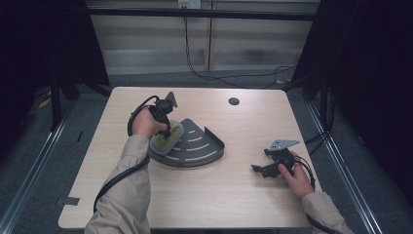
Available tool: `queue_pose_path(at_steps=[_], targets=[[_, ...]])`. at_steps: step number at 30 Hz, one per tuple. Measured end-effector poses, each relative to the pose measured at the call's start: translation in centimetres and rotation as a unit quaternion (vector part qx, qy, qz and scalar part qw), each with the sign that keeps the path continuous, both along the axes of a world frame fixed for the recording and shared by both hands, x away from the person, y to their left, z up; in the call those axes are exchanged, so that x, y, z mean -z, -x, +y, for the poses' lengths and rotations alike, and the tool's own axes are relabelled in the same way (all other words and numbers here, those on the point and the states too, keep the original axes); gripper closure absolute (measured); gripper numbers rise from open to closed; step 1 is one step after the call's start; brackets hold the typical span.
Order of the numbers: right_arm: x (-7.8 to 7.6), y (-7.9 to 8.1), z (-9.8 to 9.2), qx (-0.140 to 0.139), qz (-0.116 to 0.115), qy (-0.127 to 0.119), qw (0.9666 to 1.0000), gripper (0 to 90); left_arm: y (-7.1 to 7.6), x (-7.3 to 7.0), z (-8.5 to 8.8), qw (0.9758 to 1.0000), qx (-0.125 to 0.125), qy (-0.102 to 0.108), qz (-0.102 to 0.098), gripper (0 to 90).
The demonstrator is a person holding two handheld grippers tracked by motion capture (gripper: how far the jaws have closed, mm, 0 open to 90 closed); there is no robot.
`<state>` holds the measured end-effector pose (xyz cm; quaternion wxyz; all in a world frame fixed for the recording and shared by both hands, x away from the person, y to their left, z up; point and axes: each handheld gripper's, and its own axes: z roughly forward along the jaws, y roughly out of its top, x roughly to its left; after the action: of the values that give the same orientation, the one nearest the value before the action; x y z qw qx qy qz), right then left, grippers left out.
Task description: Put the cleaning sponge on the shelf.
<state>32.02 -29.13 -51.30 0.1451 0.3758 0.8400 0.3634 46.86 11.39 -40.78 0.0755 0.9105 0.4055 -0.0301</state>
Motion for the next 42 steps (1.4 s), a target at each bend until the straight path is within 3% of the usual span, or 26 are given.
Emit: queue_pose_path(at_steps=[12,24,35,42], targets=[[0.0,0.0,0.0,0.000,0.000,0.000,1.0000,10.8,0.2,0.5,0.3,0.9999,-0.002,0.007,-0.006,68.4],[0.0,0.0,0.0,0.000,0.000,0.000,1.0000,10.9,0.7,1.4,0.6,0.9999,-0.010,0.001,-0.004,63.8],[0.0,0.0,0.0,0.000,0.000,0.001,1.0000,10.8,1.5,1.1,1.5,0.9999,0.010,0.001,-0.002,69.2],[0.0,0.0,0.0,-0.001,0.000,0.001,1.0000,10.8,1.3,1.0,1.7,0.9998,0.015,-0.007,-0.012,69.1]])
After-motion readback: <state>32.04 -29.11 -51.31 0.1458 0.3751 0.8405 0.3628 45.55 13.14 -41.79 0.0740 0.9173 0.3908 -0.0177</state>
